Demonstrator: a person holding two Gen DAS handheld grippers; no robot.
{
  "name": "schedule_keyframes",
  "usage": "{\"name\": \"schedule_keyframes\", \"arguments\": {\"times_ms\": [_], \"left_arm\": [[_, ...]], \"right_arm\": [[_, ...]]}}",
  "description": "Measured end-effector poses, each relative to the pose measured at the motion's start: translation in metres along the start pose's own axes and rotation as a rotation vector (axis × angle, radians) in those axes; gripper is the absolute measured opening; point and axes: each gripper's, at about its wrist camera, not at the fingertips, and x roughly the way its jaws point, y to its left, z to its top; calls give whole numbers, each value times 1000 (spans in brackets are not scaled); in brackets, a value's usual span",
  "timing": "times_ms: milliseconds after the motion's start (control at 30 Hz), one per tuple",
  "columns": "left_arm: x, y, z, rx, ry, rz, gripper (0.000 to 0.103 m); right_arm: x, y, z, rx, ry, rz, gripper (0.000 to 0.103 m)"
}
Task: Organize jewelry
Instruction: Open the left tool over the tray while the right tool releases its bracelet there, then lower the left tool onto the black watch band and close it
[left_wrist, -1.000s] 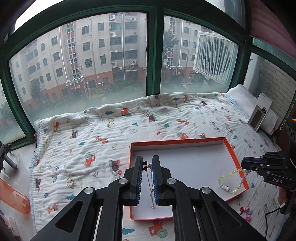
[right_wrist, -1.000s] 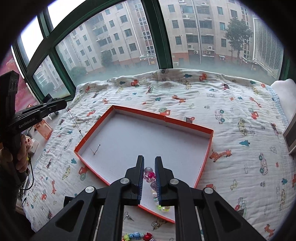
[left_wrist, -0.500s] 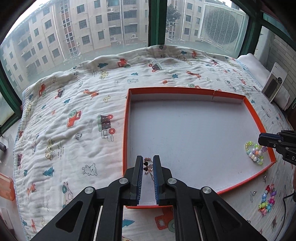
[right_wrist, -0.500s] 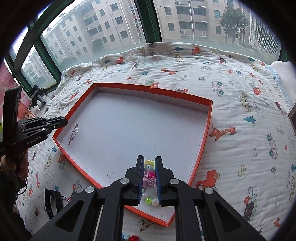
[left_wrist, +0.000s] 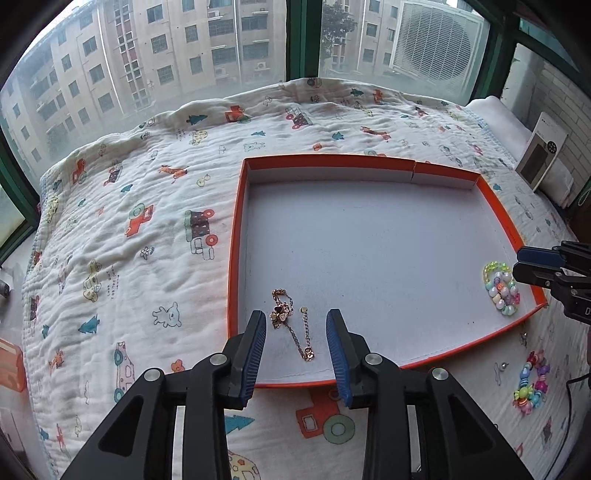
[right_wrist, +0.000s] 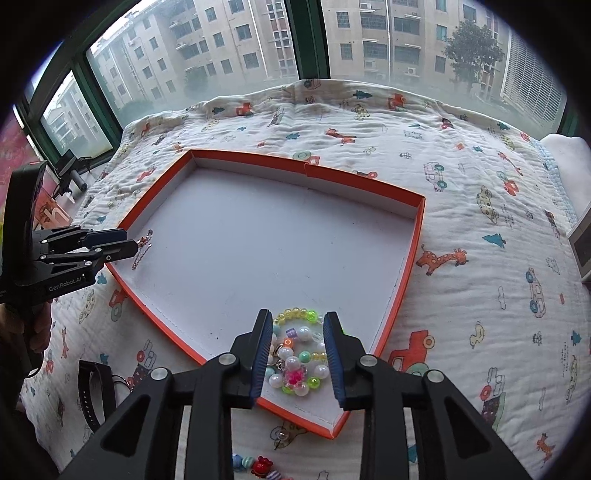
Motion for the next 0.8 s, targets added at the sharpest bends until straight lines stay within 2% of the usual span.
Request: {"name": "schedule_keyframes", "arguments": {"times_ms": [33,100,233,300,400,500,800], "left_arm": [[-8,-1,-2,-2,-8,5,47],[-26,-4,-7,-6,-26,6,66],[-58,-17,-26,-17,-24,13,74],[-69,-24,-40,-52,-1,31,86],[-76,-33,-64,-140,62,37,87],[-72,-36,-85,-283,143,29,87],[-69,-43,-110,-571,214,55,87]], "right_arm": [[-5,1,0,-3,-8,-1,44],[-16,4,-1,-5,-22,8,46],[-32,11,-7,-17,-40,-8,51],[-39,14,-14,-24,-48,-12,54],[-45,18,-26,-23,-53,-10,56],[-49,19,-36,-8,-46,6,57],[-63,24,-60,-14,-64,50,57]]}}
